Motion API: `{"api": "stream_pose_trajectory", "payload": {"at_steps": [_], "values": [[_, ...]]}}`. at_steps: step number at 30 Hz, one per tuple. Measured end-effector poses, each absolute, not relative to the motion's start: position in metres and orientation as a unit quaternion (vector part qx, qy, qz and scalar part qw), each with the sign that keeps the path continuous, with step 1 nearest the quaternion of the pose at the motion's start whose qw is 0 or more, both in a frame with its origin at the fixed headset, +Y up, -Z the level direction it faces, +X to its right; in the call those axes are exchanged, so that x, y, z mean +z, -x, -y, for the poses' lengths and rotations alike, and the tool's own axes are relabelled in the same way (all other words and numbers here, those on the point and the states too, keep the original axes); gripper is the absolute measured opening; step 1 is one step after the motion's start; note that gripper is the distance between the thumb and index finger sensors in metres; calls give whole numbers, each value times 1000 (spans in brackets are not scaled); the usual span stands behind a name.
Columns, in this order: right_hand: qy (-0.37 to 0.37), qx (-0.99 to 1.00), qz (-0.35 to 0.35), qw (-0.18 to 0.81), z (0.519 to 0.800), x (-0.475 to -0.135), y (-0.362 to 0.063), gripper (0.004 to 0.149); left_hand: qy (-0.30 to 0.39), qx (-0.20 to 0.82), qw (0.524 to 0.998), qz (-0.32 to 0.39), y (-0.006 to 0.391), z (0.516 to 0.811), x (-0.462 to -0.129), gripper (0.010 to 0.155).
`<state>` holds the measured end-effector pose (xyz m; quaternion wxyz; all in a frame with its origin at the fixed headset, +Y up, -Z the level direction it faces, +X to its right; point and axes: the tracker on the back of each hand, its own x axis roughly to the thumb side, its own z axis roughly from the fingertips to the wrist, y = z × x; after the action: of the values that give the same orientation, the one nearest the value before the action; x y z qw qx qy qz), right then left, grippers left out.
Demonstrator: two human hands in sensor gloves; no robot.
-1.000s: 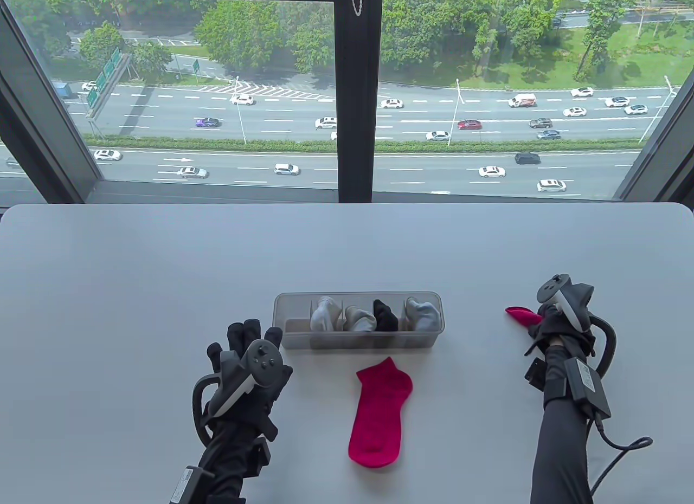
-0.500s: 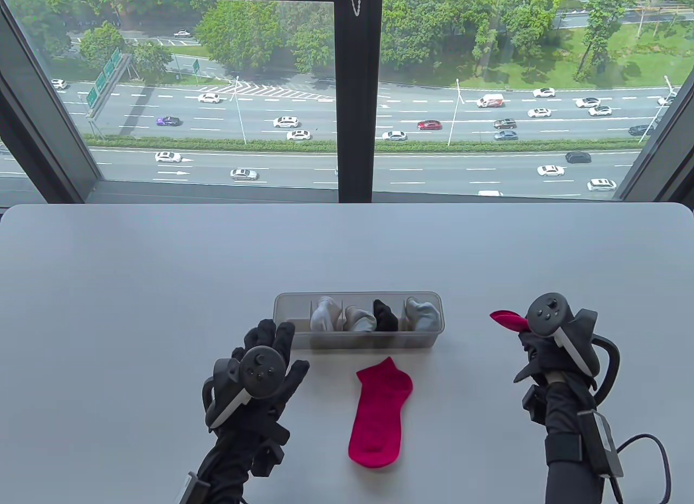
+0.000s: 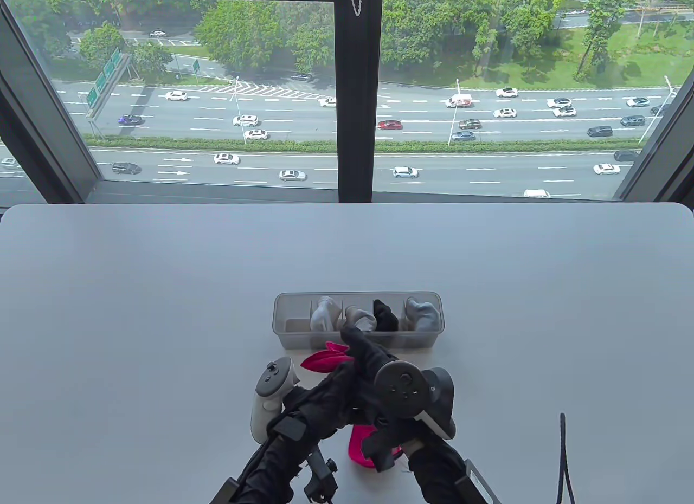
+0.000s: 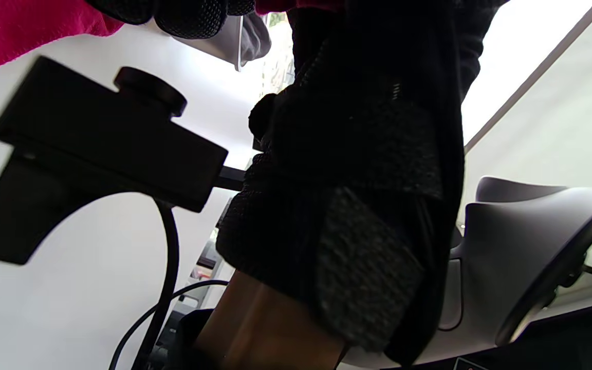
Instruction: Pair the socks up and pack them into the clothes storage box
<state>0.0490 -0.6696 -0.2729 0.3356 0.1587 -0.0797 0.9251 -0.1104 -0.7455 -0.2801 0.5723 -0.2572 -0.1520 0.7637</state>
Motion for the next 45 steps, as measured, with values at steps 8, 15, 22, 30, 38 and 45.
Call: {"api": "stream_pose_trajectory", "payload": {"at_steps": [8, 15, 22, 30, 38, 45], "values": [[-238, 896, 10, 376, 679, -273, -57, 73, 207, 788, 570, 102, 119, 747, -280, 71], [-210, 846, -15, 489, 691, -282, -82, 64, 171, 705, 680, 106, 132, 744, -283, 54], [-258, 801, -156, 518, 715, -293, -98, 97, 179, 648, 708, 215, 121, 725, -282, 47], [-242, 780, -139, 560, 718, -294, -89, 61, 199, 640, 710, 215, 123, 725, -282, 42], [-218, 782, -94, 577, 713, -291, -91, 51, 211, 633, 715, 210, 128, 727, -283, 41], [-168, 809, -29, 563, 705, -288, -95, 43, 220, 640, 719, 160, 133, 739, -286, 50]]}}
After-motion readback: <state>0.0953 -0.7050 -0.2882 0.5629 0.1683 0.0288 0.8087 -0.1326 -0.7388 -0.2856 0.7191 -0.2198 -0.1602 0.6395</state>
